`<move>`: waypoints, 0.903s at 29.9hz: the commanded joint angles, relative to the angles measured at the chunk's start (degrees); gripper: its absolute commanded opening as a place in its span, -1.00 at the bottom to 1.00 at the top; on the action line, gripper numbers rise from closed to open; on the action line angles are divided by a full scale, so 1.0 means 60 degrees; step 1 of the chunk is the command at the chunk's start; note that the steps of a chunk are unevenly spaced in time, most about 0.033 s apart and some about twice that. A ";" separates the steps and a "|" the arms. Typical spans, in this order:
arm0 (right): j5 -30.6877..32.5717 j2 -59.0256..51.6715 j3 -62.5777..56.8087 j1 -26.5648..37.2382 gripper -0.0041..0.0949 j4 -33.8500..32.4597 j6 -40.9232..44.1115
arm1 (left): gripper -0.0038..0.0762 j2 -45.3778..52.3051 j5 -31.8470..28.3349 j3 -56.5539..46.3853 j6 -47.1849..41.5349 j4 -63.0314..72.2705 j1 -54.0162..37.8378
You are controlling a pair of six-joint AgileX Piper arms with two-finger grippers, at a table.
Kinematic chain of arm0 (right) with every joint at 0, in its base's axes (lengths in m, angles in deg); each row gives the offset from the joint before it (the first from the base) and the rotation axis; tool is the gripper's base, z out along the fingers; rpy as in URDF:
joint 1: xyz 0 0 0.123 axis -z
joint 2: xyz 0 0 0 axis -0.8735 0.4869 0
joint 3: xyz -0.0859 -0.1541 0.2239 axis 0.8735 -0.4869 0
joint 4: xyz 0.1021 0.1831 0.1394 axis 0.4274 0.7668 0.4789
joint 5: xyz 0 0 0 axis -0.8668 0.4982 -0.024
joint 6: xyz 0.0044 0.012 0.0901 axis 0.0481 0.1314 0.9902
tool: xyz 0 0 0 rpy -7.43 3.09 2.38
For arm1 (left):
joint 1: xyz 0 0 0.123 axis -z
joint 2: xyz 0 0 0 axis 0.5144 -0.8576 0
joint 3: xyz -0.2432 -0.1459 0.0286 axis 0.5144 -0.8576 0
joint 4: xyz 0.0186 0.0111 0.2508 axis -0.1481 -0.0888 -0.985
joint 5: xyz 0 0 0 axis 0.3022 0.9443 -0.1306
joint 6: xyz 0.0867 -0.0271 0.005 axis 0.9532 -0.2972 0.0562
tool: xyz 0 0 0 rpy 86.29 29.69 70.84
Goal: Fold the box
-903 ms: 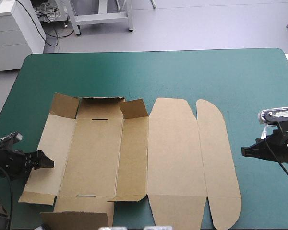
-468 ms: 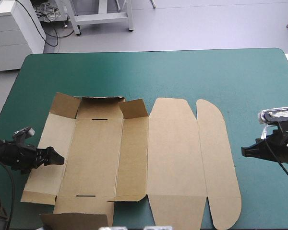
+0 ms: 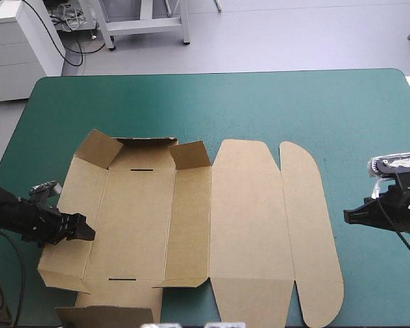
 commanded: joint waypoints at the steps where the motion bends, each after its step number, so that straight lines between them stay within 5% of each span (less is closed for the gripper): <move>1: -0.0413 -0.0088 0.0242 0.0035 -0.74 0.0174 -0.0082 | -0.04 0.0389 0.0884 0.0189 -0.0097 0.0289 0.0077; 7: -0.0394 -0.0088 0.0242 0.0035 -0.74 0.0196 -0.0082 | -0.93 0.0389 0.0884 0.0189 0.0031 0.0306 0.0077; 22: -0.0394 -0.0088 0.0242 0.0035 -0.74 0.0196 -0.0082 | -0.92 0.0389 0.0802 0.0189 -0.0104 0.0980 0.0077; 27: -0.0380 -0.0088 0.0242 0.0035 -0.74 0.0196 -0.0082 | -0.92 0.0389 -0.0147 0.0557 -0.0341 0.1266 0.0483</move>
